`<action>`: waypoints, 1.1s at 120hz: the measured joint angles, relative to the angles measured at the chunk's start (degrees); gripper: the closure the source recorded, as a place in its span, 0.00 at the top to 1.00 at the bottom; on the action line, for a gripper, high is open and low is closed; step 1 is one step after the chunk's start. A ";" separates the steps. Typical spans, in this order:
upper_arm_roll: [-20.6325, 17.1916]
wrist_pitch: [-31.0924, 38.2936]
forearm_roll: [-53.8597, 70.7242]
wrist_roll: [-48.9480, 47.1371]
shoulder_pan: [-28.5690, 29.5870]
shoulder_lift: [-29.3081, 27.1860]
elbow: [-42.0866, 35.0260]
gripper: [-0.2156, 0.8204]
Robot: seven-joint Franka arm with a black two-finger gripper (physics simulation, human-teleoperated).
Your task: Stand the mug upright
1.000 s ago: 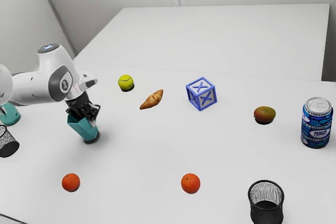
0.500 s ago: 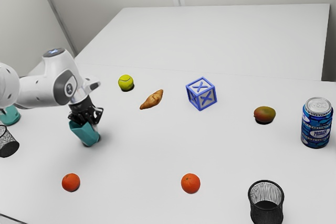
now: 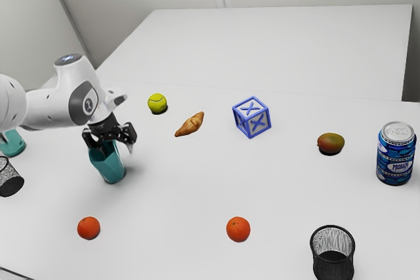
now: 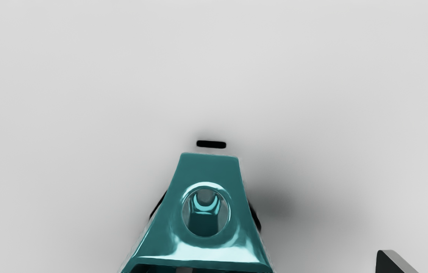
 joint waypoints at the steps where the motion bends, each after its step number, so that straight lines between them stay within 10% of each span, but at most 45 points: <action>1: 0.00 -0.02 -0.01 0.01 -0.01 -0.02 0.09 0.70; 79: 0.00 -5.88 0.11 2.12 -0.13 -0.63 7.50 0.79; 132: -0.30 -24.56 4.71 5.18 -0.21 -3.00 26.12 0.79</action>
